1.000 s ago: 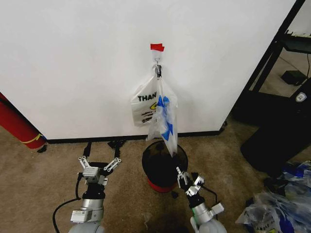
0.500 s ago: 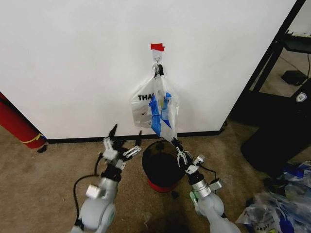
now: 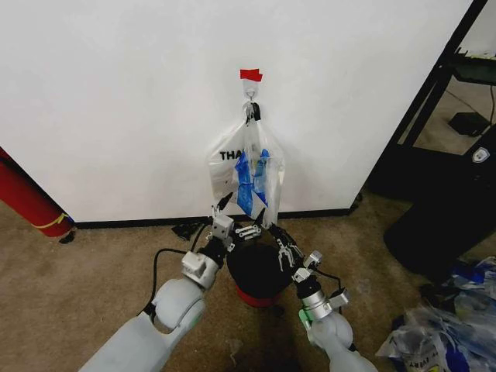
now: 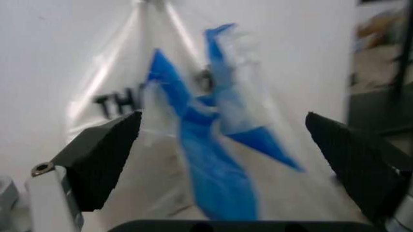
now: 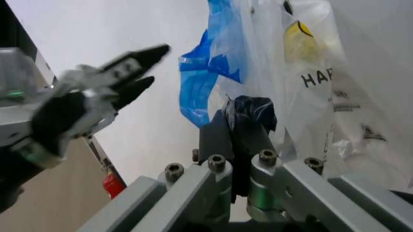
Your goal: Pick up the garbage bag from the wall and place it over the trash bin.
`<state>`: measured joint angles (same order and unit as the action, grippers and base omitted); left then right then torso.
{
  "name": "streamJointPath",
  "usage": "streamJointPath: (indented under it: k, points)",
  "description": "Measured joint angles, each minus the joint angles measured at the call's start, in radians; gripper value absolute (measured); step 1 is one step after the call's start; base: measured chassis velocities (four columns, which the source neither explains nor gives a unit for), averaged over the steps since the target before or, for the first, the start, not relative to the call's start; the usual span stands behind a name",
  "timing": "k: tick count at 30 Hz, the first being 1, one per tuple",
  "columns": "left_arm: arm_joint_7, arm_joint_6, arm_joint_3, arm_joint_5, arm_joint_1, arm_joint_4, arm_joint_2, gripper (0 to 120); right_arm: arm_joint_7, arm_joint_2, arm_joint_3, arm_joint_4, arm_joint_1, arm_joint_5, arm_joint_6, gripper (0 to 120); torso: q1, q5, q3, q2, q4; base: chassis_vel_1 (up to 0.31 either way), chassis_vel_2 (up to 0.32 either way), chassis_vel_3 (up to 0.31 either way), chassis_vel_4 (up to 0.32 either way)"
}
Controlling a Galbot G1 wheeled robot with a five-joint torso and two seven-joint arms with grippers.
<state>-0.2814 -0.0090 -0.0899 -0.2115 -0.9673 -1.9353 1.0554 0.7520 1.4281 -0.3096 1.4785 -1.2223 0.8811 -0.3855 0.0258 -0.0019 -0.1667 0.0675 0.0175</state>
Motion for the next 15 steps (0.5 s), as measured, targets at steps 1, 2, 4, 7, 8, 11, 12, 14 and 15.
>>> streamJointPath:
  k: [1,2,4,7,8,11,12,14,15]
  points:
    - [-0.025,0.035,-0.01,0.021,0.013,0.005,0.002,100,0.0,0.002,0.0,0.0,0.0,-0.001,-0.001,0,0.0,-0.0001,0.0,0.0,0.0001,0.0,0.0,0.0,0.0]
    - [-0.044,0.062,-0.02,0.035,0.022,0.01,0.003,100,-0.001,0.004,0.0,0.0,-0.001,-0.003,-0.001,0,0.0,-0.0001,0.0,0.0,0.0001,0.0,0.0,0.0,0.0]
    - [-0.058,0.08,-0.027,0.042,0.028,0.011,0.004,100,-0.001,0.007,0.0,0.0,-0.001,-0.006,-0.002,0,0.0,-0.0001,0.0,0.0,0.0,0.0,0.0,0.0,0.0]
    - [-0.088,0.118,-0.045,0.043,0.031,0.0,0.016,100,-0.004,0.013,0.001,0.0,-0.002,-0.014,-0.004,0,0.0,-0.0001,0.0,0.0,-0.0001,0.0,0.0,0.0,0.0]
    - [-0.093,0.125,-0.05,0.042,0.032,-0.006,0.02,100,-0.004,0.014,0.001,0.0,-0.002,-0.016,-0.004,0,0.0,-0.0001,0.0,0.0,-0.0001,0.0,0.0,0.0,0.0]
    - [-0.103,0.143,-0.062,0.044,0.036,-0.009,0.026,100,-0.005,0.017,0.001,-0.001,-0.003,-0.02,-0.006,0,0.0,0.0,0.0,0.0,-0.0001,0.0,0.0,0.0,0.0]
    - [-0.11,0.155,-0.07,0.047,0.04,-0.005,0.029,100,-0.005,0.017,0.001,-0.001,-0.004,-0.022,-0.006,0,0.0,0.0,0.0,0.0,-0.0001,0.0,0.0,0.0,0.0]
    - [-0.125,0.184,-0.088,0.057,0.052,0.012,0.036,100,-0.006,0.019,0.002,-0.002,-0.004,-0.025,-0.008,0,0.0,0.0,0.0,0.0,-0.0001,0.0,0.0,0.0,0.0]
    - [-0.135,0.205,-0.1,0.066,0.061,0.025,0.041,100,-0.007,0.021,0.002,-0.002,-0.004,-0.027,-0.009,0,0.0,-0.0001,0.0,0.0,0.0,0.0,0.0,0.0,0.0]
